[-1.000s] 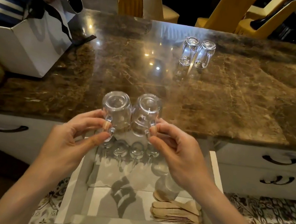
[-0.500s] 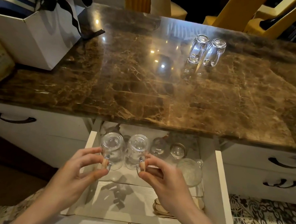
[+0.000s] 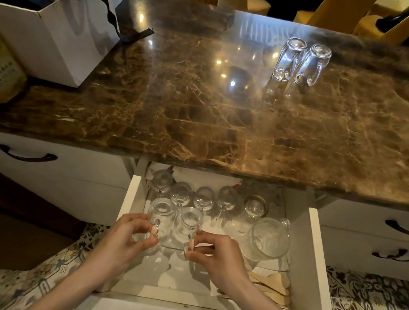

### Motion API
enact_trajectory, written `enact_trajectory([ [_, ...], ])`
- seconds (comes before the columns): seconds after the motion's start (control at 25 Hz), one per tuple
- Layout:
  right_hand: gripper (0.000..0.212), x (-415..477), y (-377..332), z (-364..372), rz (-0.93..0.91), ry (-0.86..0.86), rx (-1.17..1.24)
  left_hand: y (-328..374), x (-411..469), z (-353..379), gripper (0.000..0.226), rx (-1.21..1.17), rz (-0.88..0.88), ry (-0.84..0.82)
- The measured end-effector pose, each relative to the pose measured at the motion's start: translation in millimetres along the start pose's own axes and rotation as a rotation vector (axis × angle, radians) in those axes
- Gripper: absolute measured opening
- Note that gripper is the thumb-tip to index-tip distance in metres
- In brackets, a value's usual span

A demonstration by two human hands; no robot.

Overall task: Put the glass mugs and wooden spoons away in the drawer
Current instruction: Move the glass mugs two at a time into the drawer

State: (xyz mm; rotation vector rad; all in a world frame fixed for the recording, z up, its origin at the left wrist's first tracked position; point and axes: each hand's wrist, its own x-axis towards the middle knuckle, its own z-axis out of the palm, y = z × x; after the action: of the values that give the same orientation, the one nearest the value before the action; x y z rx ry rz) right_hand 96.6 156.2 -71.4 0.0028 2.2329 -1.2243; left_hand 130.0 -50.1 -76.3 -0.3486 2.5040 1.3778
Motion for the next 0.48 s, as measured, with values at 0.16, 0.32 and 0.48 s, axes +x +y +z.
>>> enact_trajectory([
  [0.16, 0.011, 7.9, 8.7, 3.9, 0.042, 0.024, -0.058, -6.1, 5.3, 14.2, 0.012, 0.038, -0.003, -0.019],
  [0.32, 0.014, 13.2, 11.3, 7.9, 0.096, 0.011, -0.076, -10.6, 12.6, 18.7, 0.012, 0.064, -0.022, -0.054],
  [0.48, 0.014, 22.6, 12.5, 11.6, 0.112, 0.005, -0.110, -11.3, 18.7, 24.2, 0.010, 0.028, -0.073, -0.060],
])
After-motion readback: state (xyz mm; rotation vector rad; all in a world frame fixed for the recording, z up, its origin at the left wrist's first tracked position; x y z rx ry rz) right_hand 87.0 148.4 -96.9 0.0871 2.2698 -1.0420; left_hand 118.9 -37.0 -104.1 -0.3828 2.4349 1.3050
